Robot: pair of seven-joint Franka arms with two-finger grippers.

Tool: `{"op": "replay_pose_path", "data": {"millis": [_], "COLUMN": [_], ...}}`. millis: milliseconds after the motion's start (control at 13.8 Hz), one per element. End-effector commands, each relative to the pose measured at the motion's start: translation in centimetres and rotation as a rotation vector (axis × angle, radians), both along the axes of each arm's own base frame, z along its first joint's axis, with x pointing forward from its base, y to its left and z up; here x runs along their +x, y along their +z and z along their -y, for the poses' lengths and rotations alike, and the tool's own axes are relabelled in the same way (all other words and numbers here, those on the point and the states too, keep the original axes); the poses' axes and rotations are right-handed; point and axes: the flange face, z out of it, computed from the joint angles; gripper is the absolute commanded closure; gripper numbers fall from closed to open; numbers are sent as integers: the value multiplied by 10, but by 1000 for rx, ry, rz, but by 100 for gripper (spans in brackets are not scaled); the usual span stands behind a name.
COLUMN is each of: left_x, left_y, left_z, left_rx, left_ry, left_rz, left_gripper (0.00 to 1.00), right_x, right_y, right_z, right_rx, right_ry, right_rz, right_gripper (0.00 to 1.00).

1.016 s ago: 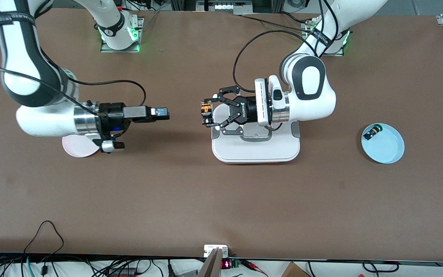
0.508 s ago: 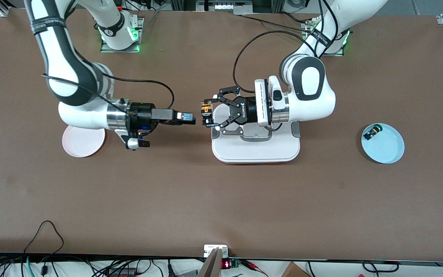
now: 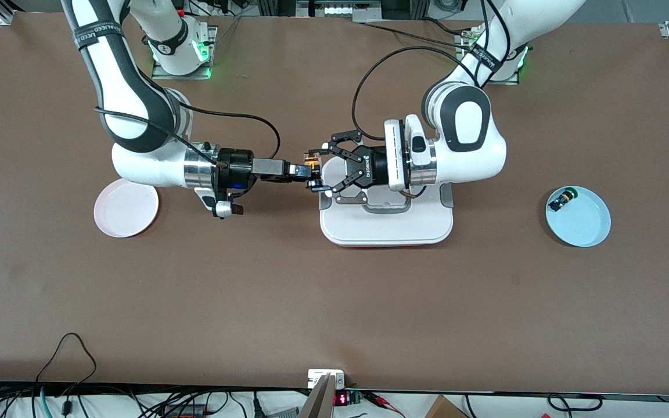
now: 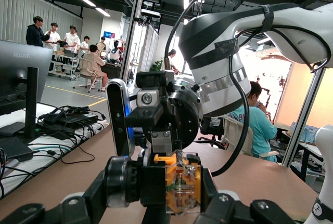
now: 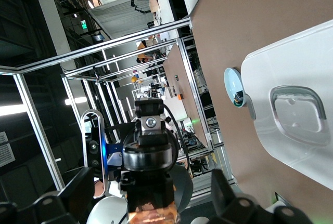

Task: Transfer orange switch to right arm and place
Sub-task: 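Reach the right gripper toward the switch held by the left gripper, then close the right gripper on the switch while the left gripper opens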

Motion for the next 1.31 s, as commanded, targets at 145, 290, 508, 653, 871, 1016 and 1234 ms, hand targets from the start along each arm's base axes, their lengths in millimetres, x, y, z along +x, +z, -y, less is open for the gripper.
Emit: {"op": "replay_pose_path", "data": {"millis": [145,290,508,653,871,1016,1234], "left_x": [-3,-3,-4,-4,-4,-4,-4], "left_y": [0,0,0,0,1,0,1], "left_z": [1,1,2,2,2,2,2], "left_rx": [-14,-14,-14,-14,-15,-14,-15], "left_ry": [18,18,16,16,16,16,16], "left_rz": [13,13,10,9,9,7,9], "left_gripper": [71,71,71,71,71,71,71], "right_x": [-14,-14,-14,-13,-13,-13,-12], "right_y": [10,10,10,10,11,10,10], "right_z": [-6,-6,-6,-5,-4,-4,-4], "right_rx": [5,5,7,7,8,9,9], "right_ry": [-25,-25,-23,-27,-27,-26,-25], "right_rz": [13,13,14,12,15,14,23], "right_gripper": [23,28,31,34,44,60,87]}}
